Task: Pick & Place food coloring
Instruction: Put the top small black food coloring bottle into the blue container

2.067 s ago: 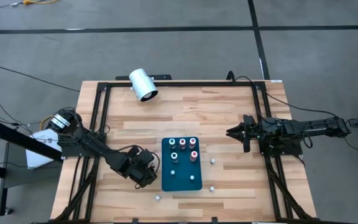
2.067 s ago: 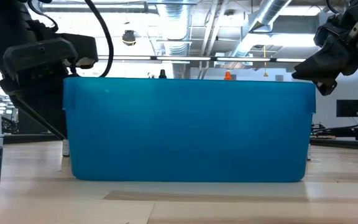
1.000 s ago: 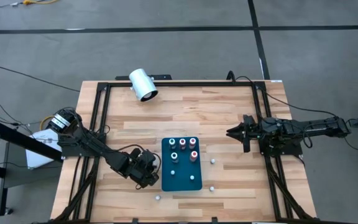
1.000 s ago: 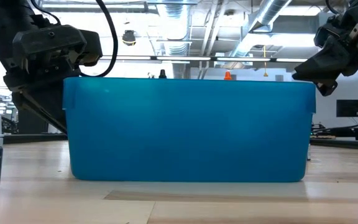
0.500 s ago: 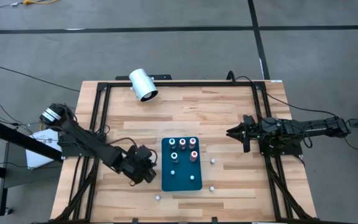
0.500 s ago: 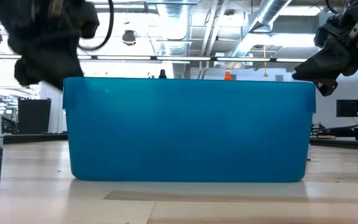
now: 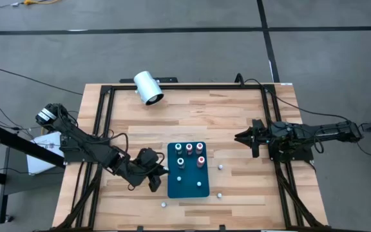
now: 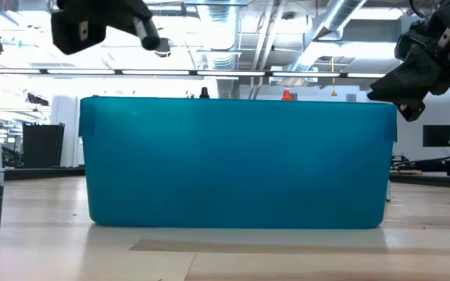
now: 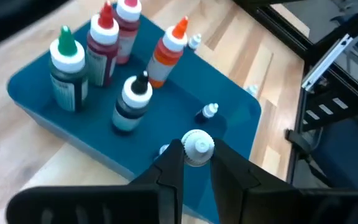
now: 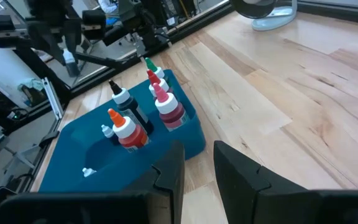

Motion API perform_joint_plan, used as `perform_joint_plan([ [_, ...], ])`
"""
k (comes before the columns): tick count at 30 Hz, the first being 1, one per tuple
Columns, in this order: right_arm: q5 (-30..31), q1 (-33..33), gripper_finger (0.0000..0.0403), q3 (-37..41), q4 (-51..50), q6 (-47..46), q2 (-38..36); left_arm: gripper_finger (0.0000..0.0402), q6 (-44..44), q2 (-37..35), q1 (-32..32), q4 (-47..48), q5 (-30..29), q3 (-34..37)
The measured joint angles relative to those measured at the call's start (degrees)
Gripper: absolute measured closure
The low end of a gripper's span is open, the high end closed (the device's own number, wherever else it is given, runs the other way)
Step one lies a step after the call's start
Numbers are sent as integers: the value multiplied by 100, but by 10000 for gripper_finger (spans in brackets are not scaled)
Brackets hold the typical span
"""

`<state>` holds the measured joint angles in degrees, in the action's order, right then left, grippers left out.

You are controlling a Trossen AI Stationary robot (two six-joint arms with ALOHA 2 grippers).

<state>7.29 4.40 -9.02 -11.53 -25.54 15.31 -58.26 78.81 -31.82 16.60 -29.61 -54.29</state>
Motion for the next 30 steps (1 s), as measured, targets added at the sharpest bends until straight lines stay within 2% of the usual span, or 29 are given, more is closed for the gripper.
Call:
perform_joint_plan([
  [8, 13, 0, 327, 0, 0, -1, -1, 358, 164, 210, 176, -143, -115, -67],
  [14, 15, -4, 327, 0, 10, -2, 0, 358, 234, 939, 408, -815, 297, -79],
  [21, 16, -4, 327, 2, -9, -4, -1, 358, 450, 1485, 563, -591, 631, -470],
  [30, 17, -4, 327, 2, -10, -4, 0, 358, 534, 1513, 588, 67, 558, -558],
])
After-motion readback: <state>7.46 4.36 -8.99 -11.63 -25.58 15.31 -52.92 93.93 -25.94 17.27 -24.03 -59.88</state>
